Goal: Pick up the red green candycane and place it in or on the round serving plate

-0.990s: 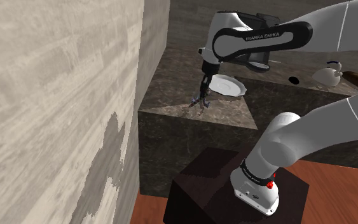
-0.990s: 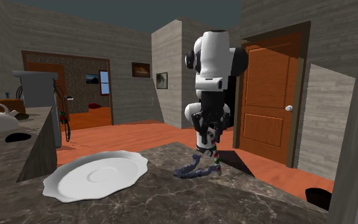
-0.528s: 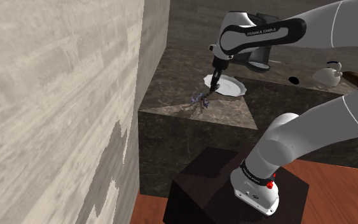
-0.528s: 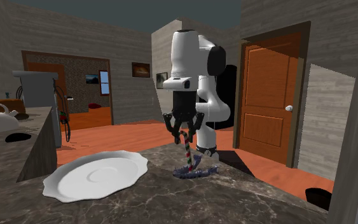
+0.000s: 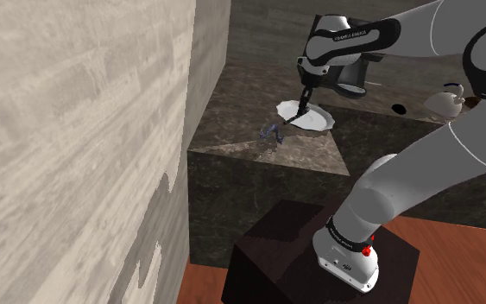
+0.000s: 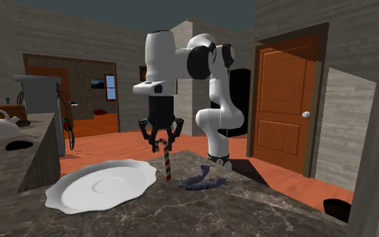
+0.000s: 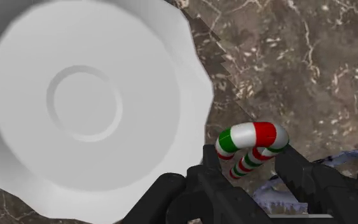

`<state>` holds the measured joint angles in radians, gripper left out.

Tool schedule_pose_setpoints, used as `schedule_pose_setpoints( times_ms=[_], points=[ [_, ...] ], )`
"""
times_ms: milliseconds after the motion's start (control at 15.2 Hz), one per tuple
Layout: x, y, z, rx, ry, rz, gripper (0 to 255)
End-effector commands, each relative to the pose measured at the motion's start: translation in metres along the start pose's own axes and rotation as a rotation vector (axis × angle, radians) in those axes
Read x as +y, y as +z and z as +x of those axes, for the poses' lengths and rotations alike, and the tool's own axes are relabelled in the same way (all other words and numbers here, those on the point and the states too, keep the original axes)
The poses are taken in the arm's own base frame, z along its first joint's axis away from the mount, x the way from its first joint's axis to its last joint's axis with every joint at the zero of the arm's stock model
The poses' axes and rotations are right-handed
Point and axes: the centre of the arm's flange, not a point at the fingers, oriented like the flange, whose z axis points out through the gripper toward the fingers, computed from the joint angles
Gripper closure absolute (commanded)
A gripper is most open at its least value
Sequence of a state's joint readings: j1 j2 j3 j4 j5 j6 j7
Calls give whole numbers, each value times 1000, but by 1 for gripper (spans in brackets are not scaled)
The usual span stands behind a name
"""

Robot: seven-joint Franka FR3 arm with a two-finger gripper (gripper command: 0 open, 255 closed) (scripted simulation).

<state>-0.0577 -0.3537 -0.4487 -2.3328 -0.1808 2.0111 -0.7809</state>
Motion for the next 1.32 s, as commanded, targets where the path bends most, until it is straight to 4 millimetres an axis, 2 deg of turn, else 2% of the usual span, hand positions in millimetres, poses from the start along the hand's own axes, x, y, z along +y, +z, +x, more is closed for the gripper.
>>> schedule_pose_setpoints(
  times_ms=[0,594,660,726,990,1056,1254],
  points=[
    [27,-2,-11,0,-1,-1,255],
    [139,-3,-50,0,-1,-1,255],
    [127,-2,-44,0,2,0,255],
    [127,-2,-44,0,2,0,0],
    [102,35,-53,68,-553,68,0],
    [99,39,-54,77,-624,76,0],
    [98,55,-54,77,-624,76,0]
  ],
)
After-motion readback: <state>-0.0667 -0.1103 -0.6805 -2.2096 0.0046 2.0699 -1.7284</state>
